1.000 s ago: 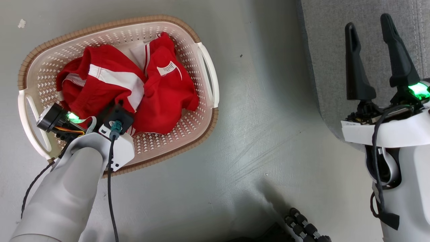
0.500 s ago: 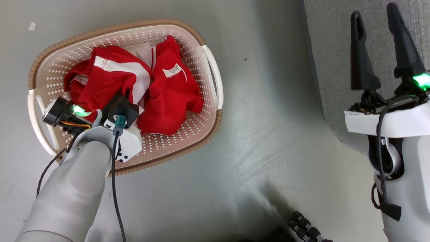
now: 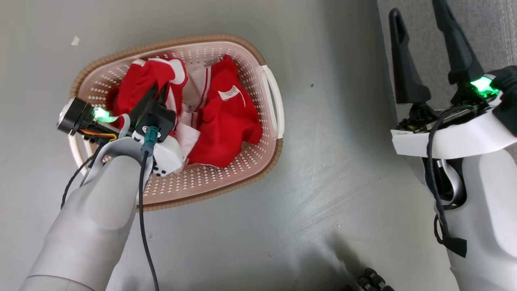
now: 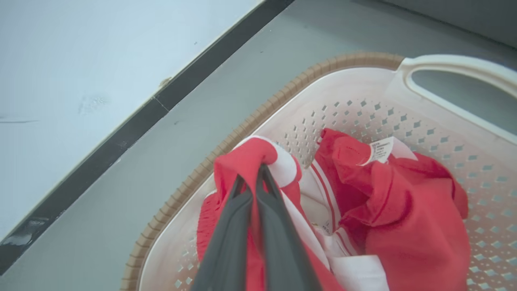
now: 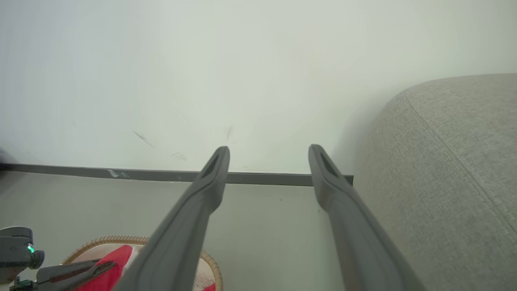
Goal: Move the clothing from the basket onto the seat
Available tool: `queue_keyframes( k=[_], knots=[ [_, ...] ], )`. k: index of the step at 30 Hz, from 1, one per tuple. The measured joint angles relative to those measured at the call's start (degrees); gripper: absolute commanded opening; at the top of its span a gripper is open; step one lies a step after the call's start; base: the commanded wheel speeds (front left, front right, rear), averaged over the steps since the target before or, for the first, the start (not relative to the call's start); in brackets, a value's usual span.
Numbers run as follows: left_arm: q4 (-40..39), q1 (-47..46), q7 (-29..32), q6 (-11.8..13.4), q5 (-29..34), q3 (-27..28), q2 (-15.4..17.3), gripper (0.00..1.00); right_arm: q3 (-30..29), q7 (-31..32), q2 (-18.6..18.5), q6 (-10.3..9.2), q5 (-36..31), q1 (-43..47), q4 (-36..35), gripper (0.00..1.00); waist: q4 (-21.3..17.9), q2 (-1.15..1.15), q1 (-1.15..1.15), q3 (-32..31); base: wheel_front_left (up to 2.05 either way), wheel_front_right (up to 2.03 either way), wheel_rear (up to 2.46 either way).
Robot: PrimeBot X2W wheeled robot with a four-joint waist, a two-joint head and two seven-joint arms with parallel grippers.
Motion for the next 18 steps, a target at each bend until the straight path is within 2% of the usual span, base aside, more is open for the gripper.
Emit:
queue_keyframes(
  k=[9,14,18],
  knots=[
    [-9.4,3.2,-0.1,0.5,-0.4,-0.7,0.5,0.00,0.7,0.0,-0.1,0.00,-1.0,0.0,3.2,1.00,2.2,0.00,0.00,-3.0,0.00,0.00,0.00],
    [-14.1,4.8,-0.1,1.2,-0.5,-0.7,2.0,0.00,1.5,0.0,-0.3,0.00,-3.1,0.0,5.2,1.00,3.6,0.00,0.00,-5.3,0.00,0.00,0.00],
    [-18.6,5.9,-0.2,1.2,-1.0,-0.6,2.6,0.00,1.7,0.0,-1.6,0.01,-3.9,0.0,6.8,1.00,4.8,0.00,0.00,-7.4,0.00,0.00,0.00]
  ],
)
